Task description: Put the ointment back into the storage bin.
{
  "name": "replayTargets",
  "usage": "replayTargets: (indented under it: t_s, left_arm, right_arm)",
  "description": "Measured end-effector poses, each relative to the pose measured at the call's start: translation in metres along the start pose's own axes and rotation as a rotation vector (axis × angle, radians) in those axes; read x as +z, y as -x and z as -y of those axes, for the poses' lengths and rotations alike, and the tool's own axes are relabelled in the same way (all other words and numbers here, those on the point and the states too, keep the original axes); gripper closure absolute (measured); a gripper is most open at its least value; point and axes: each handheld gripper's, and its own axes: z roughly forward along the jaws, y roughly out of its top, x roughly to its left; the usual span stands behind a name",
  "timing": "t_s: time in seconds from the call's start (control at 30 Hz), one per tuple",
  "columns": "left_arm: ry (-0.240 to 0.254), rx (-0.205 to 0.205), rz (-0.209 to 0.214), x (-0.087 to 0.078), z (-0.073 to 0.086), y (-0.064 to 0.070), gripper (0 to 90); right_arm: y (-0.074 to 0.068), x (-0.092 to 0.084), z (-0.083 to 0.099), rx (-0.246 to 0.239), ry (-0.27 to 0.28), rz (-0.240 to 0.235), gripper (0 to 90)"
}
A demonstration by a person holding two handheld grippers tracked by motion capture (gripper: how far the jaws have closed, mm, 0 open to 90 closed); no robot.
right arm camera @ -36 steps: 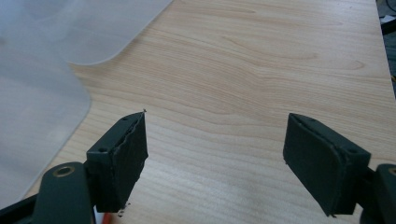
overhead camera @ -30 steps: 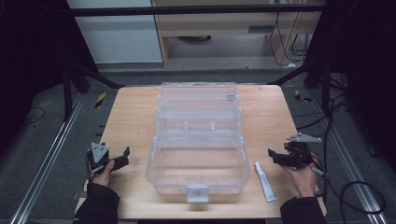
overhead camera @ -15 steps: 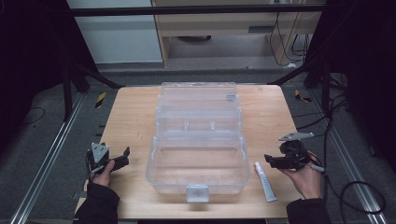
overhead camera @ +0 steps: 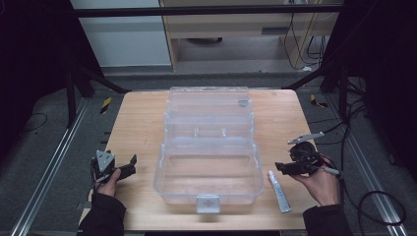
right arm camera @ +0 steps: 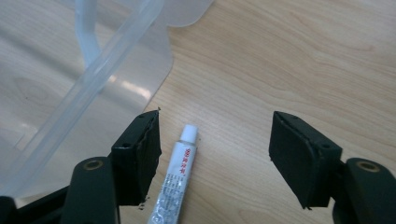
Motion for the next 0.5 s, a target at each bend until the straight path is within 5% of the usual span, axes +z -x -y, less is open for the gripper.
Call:
replayTargets:
  t_s: [0.5]
  left_arm:
    - [0.000, 0.001, 0.000, 0.000, 0.000, 0.000, 1.6]
  right_arm:
    - [-0.015, 0.008, -0.008, -0.013, -0.127, -0.027, 39.1]
